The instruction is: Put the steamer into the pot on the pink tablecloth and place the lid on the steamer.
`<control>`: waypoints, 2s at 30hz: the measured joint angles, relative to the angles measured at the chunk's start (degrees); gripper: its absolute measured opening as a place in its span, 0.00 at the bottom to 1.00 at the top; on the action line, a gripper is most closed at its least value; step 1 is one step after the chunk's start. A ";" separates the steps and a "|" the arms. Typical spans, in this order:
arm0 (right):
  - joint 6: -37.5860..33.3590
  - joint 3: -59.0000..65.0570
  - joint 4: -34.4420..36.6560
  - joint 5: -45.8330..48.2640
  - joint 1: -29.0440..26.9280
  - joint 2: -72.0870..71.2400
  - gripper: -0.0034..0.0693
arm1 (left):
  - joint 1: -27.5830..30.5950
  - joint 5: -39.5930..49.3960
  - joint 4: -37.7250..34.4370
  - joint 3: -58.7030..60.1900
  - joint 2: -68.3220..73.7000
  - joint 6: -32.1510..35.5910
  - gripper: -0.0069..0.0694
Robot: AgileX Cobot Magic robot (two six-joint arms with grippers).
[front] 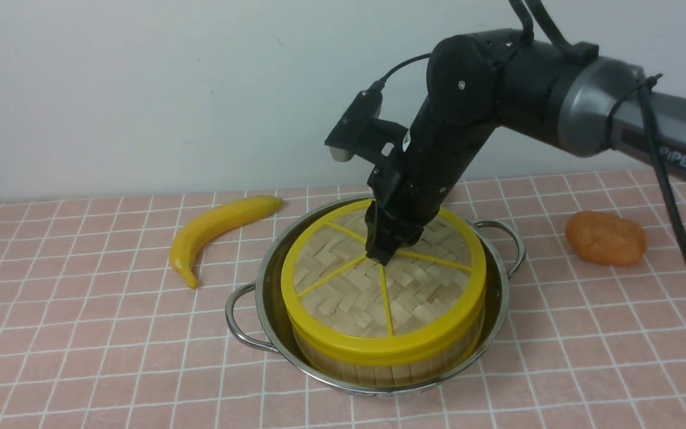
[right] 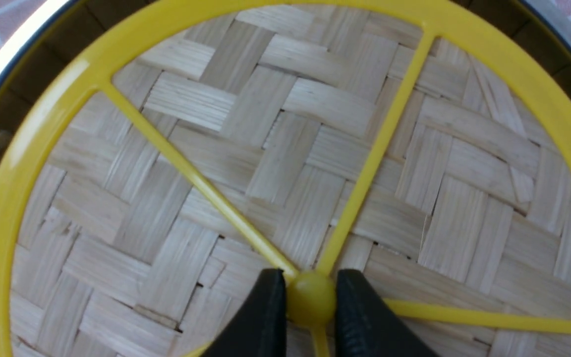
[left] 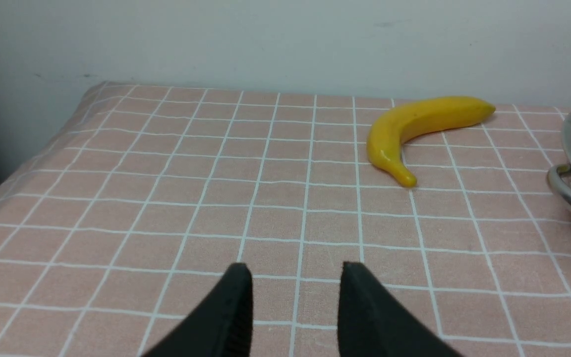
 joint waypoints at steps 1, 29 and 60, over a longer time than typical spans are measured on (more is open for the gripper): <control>-0.10 0.00 0.08 -0.05 0.00 0.00 0.24 | 0.00 0.00 0.00 0.00 0.00 0.00 0.41; 3.85 0.00 -2.64 -2.88 0.00 -3.80 0.77 | 0.00 0.00 0.00 0.00 0.00 0.00 0.41; 14.49 26.92 3.73 -16.34 -1.70 -39.84 0.05 | 0.00 0.00 0.00 0.00 0.00 0.00 0.41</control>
